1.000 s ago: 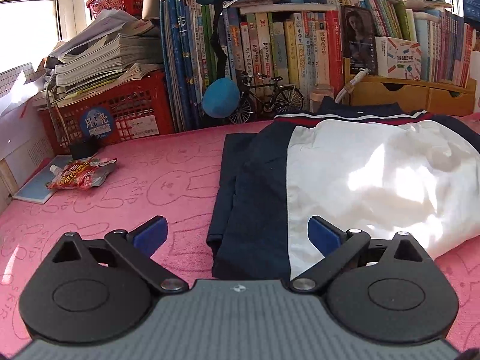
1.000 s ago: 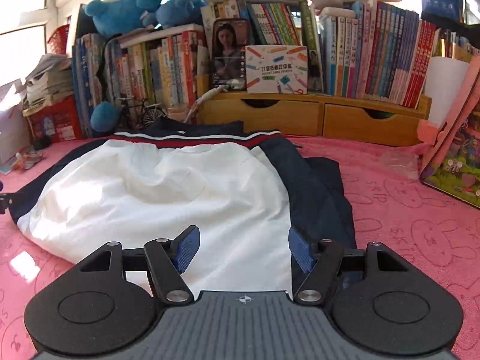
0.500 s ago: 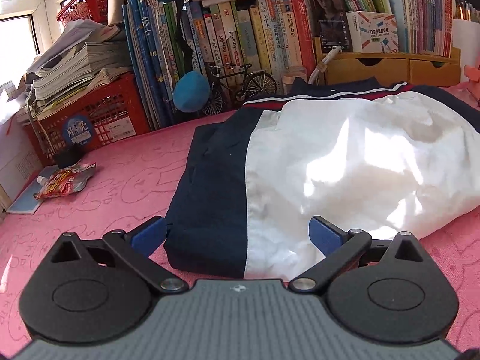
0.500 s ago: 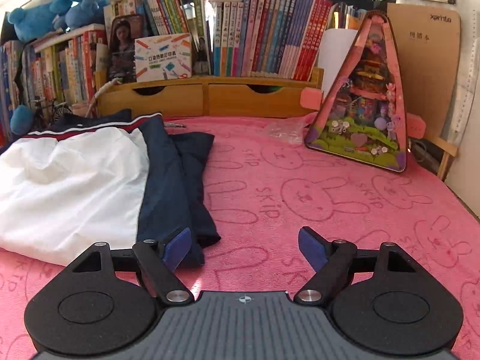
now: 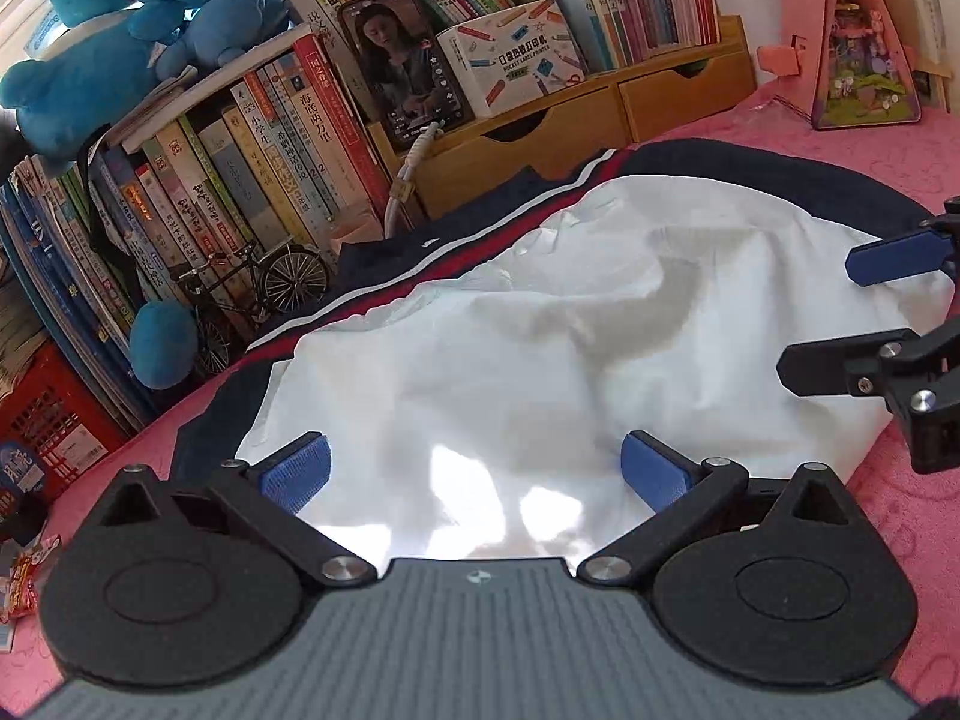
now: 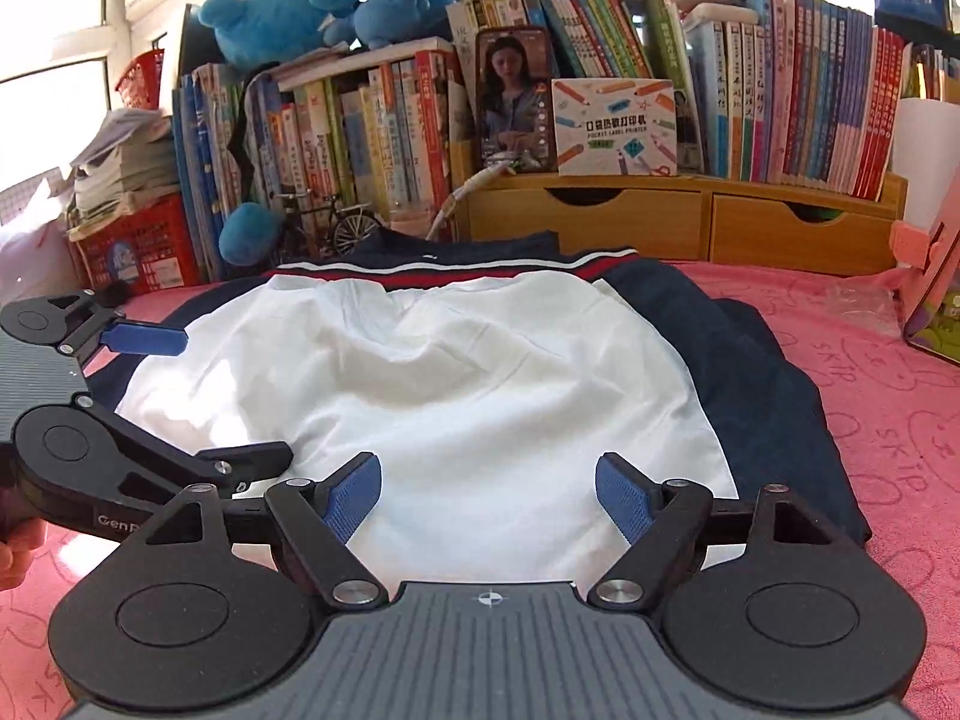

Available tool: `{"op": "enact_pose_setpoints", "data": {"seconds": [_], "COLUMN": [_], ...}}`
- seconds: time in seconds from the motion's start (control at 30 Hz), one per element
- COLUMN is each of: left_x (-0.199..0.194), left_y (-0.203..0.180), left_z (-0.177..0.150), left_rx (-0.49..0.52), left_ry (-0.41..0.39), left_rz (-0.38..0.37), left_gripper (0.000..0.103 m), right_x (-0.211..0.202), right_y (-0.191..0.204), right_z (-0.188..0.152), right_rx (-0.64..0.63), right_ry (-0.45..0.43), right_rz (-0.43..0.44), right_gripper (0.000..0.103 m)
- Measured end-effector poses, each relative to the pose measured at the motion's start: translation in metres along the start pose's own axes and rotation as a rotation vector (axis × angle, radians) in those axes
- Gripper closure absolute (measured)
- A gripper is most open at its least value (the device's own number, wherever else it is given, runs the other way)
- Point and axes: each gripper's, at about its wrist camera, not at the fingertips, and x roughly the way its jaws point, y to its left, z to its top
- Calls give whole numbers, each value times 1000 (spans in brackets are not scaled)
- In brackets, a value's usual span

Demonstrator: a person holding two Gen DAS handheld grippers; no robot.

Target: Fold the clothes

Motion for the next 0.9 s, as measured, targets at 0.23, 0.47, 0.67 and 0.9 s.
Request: {"op": "enact_pose_setpoints", "data": {"seconds": [0.23, 0.47, 0.67, 0.9], "left_x": [78, 140, 135, 50], "left_y": [26, 55, 77, 52], "left_z": [30, 66, 73, 25], "left_rx": [-39, -129, -274, -231], "left_ry": [94, 143, 106, 1], "left_rz": [111, 128, 95, -122], "left_gripper": [0, 0, 2, 1], "right_x": [8, 12, 12, 10], "right_y": [-12, -11, -13, -8], "right_z": [-4, -5, -5, -5], "right_rx": [63, 60, 73, 30], "right_ry": [22, 40, 42, 26], "right_rz": [-18, -34, -40, -32], "right_gripper": [6, 0, 0, 0]}}
